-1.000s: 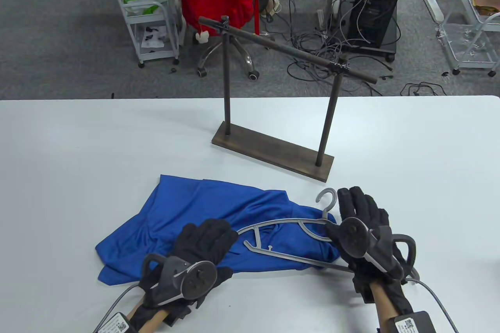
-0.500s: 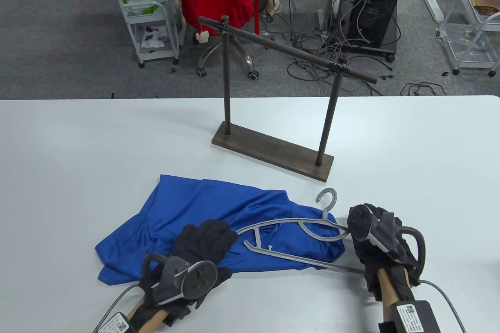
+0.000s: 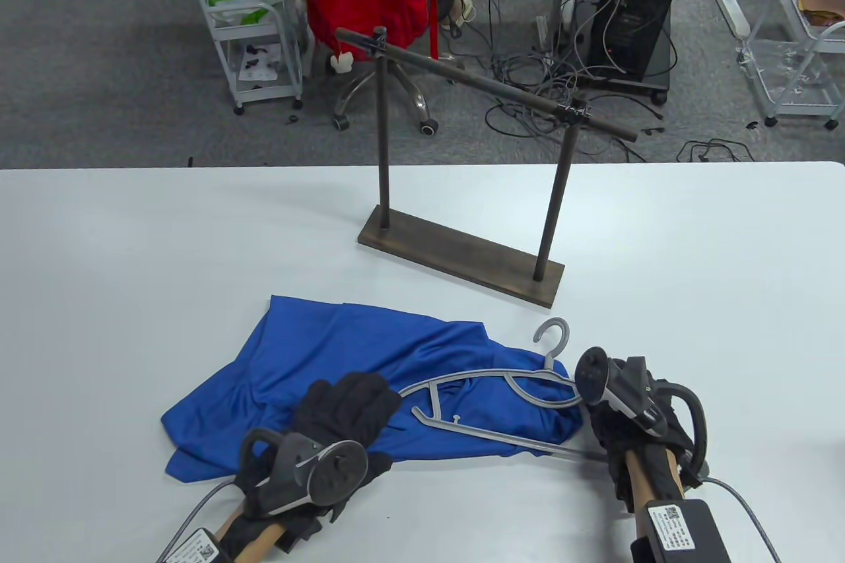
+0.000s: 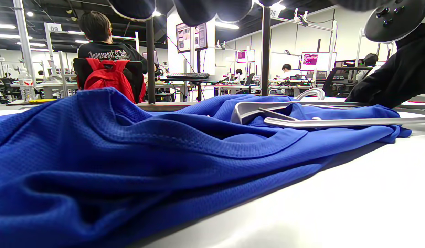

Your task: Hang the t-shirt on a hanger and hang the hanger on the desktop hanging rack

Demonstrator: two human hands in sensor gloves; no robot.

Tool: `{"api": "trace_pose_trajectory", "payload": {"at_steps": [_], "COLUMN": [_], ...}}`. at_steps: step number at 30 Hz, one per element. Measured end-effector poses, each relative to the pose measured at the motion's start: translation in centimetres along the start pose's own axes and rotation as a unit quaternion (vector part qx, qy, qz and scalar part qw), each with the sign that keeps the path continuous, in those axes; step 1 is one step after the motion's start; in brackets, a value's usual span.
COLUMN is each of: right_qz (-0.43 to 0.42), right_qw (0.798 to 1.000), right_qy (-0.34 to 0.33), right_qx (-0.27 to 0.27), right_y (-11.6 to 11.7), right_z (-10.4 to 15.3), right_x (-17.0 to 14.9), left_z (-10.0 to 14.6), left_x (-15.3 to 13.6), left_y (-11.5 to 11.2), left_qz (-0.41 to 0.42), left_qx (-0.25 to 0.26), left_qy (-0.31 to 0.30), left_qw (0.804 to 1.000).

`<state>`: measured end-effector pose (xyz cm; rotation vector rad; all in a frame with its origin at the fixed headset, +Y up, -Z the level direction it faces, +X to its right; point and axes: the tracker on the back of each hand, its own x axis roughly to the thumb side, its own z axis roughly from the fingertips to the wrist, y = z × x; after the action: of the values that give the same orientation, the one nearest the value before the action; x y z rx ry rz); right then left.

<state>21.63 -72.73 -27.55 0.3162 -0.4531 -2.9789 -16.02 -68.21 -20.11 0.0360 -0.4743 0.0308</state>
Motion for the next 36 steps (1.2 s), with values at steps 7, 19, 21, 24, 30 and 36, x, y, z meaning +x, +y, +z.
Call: {"api": "trace_pose_trajectory", "payload": {"at_steps": [7, 19, 21, 24, 30, 36], "right_qz": [0.009, -0.133, -0.152, -0.166, -0.250, -0.340], "right_qw": [1.000, 0.981, 0.977, 0.972, 0.951, 0.917], "right_qy": [0.010, -0.043, -0.060, -0.073, -0.091, -0.070], "right_qx": [-0.021, -0.133, -0.138, -0.149, -0.160, -0.199], "right_y": [-0.5, -4.0, -4.4, -4.8, -5.3, -5.4], "right_z": [0.2, 2.6, 3.0, 3.5, 4.0, 4.4], "right_x": [0.0, -2.9, -3.2, -3.6, -4.7, -5.8], "left_z": [0.0, 0.0, 0.1, 0.1, 0.4, 0.4], "left_x": [0.0, -0.1, -0.2, -0.6, -2.5, -6.1], "left_y": [0.1, 0.1, 0.3, 0.7, 2.0, 2.2], "left_qz": [0.001, 0.001, 0.003, 0.010, 0.045, 0.089], "left_qx": [0.002, 0.006, 0.012, 0.023, 0.057, 0.062], "left_qy": [0.000, 0.000, 0.002, 0.006, 0.039, 0.106], "left_qw": [1.000, 1.000, 1.000, 1.000, 0.997, 0.988]}}
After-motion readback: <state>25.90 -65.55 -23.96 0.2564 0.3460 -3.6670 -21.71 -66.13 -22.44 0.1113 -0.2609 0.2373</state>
